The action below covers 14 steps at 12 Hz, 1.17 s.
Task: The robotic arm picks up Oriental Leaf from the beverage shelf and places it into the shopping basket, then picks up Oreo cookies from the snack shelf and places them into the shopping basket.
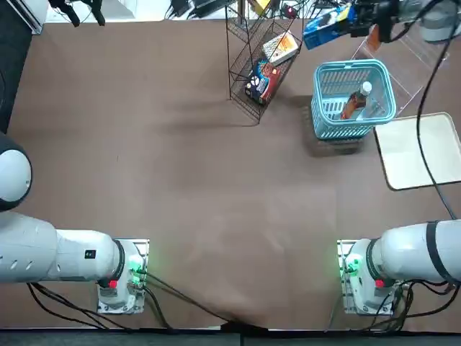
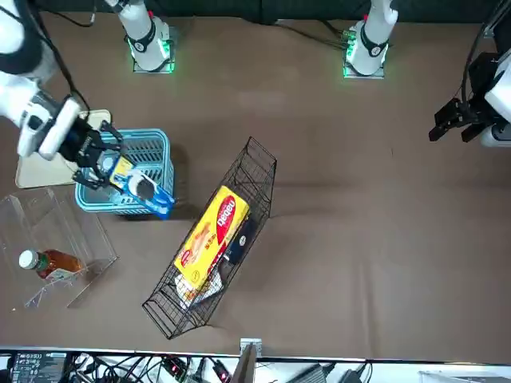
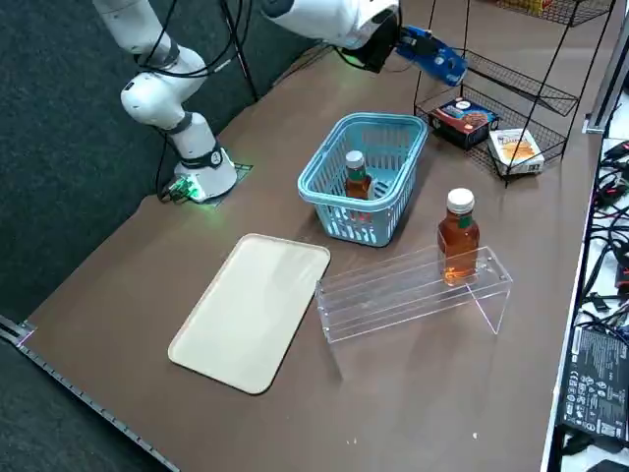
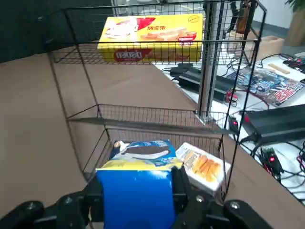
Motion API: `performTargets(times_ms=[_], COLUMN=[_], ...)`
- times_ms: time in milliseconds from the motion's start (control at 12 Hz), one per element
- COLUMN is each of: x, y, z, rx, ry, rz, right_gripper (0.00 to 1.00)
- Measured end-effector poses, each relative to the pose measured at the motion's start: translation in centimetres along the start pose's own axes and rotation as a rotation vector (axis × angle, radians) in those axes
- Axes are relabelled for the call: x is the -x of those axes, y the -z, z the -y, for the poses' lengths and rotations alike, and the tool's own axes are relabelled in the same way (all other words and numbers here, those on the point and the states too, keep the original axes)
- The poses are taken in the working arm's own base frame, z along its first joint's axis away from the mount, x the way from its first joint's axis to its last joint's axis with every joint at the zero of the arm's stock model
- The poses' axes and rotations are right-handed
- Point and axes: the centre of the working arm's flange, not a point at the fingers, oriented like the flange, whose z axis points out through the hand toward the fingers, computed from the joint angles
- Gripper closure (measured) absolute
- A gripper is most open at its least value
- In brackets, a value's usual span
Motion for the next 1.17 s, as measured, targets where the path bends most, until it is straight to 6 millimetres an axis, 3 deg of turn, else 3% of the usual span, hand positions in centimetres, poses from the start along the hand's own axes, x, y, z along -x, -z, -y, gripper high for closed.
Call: performTargets(times_ms=[667,917,1167], x=[2.3,0.4,-2.0], y=[11.9,14.7,15.8], z=[-2.5,-2.6,-2.2], rx=[-0.078,-0.077,-0.053], ry=[0.003,-0.047,-0.148], rz=[0.104,0.186,0.283], right_gripper=[0.41,0.41,0.41])
